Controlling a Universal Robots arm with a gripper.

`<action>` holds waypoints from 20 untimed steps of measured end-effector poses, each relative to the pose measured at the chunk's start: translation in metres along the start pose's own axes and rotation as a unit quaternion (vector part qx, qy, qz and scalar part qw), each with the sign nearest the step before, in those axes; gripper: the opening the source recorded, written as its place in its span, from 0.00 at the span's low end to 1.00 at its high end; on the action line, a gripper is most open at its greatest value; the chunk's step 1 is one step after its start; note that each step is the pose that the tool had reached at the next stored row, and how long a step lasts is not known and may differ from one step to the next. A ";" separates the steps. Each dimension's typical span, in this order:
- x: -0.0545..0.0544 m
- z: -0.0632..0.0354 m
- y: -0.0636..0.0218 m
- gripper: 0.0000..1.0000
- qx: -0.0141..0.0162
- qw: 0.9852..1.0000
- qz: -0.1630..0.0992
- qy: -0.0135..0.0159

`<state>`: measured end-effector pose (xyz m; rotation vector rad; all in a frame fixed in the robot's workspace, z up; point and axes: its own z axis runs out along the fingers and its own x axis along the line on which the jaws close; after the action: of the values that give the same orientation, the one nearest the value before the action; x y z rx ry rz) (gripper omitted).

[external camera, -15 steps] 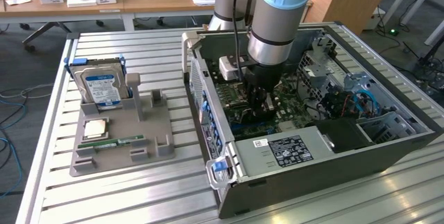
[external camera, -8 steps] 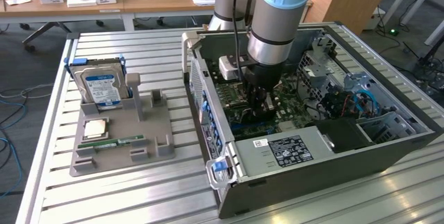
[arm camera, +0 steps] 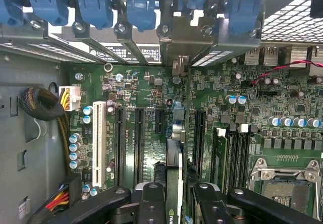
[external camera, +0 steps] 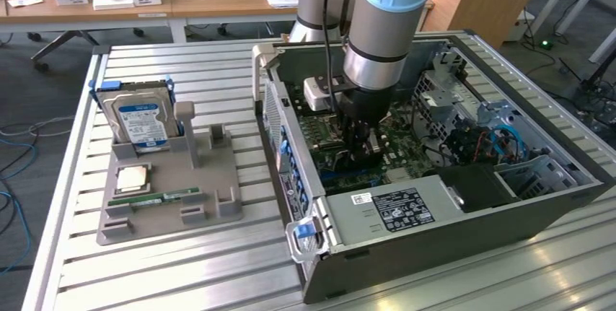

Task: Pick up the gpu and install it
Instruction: 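Insert the gpu into the slot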

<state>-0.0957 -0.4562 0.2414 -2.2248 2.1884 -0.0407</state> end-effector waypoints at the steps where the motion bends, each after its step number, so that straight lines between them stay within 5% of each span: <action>1: 0.000 0.0003 0.0000 0.26 0.000 1.000 0.000 0.000; 20: 0.000 0.0025 0.0023 0.26 0.004 1.000 0.000 0.000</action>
<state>-0.0979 -0.4561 0.2388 -2.2214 2.1836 -0.0494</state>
